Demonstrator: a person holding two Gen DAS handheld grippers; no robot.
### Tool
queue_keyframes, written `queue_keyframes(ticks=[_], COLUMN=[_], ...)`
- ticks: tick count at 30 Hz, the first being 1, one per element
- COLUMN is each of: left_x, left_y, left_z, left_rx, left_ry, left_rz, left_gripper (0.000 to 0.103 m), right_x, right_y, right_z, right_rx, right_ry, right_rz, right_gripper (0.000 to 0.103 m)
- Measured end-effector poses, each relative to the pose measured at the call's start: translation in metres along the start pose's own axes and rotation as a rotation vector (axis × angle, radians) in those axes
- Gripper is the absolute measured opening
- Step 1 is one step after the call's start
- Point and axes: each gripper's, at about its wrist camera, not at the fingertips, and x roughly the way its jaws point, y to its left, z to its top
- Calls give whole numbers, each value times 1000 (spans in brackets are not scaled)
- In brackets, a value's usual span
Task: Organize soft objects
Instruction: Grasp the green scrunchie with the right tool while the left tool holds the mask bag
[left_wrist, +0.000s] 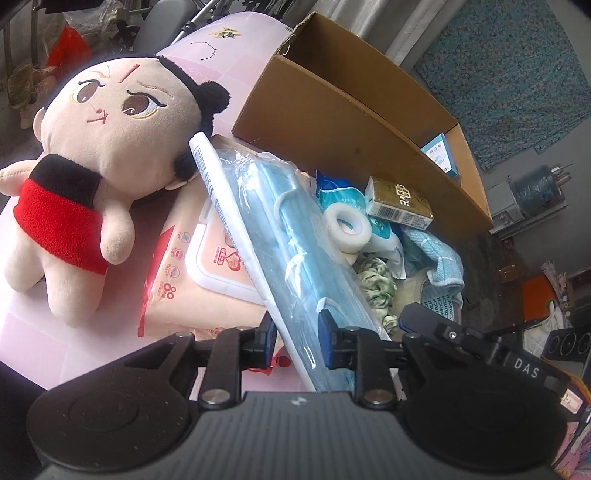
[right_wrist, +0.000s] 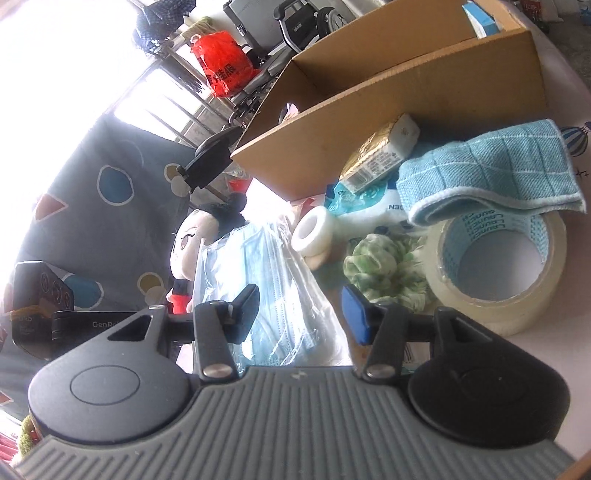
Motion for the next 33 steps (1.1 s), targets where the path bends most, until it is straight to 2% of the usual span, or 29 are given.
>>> queue_keyframes(ticks=[3,5,10,12,13,14,16,20,25,30,33], left_x=[4,7,16,19,19,19,19,15,-5,-11,-10], left_y=[3,6,13,16,17,17,17,12,4,7,11], left_z=[3,7,16,17,17,17,17,12,7,1,-1], left_rx=[-13,-31,-79,-106,-114,-114,-105,-77,-14,23,14], left_ry=[2,4,11,14,13,7,12,-8,-44,-62,-61], left_rz=[-15,-24,-45,-54,-54,-51,-43,-14,32,92,84], left_gripper=[35,46,50,49,43,31,22,17,17,17,17], right_x=[19,25,32,35,36,37,36,27,0,-27,-18], right_y=[-8,-12,-17,-17,-17,-15,-11,7,35,50,53], right_z=[-1,-4,-9,-12,-13,-15,-18,-24,-23,-13,-8], right_rx=[71,97,128,135,138,136,118,36,-115,-277,-332], right_ry=[48,66,109,126,134,141,149,146,85,-12,-15], right_rz=[19,28,74,95,105,115,121,110,25,-159,-253], right_gripper=[49,49,48,46,46,45,45,46,49,75,75])
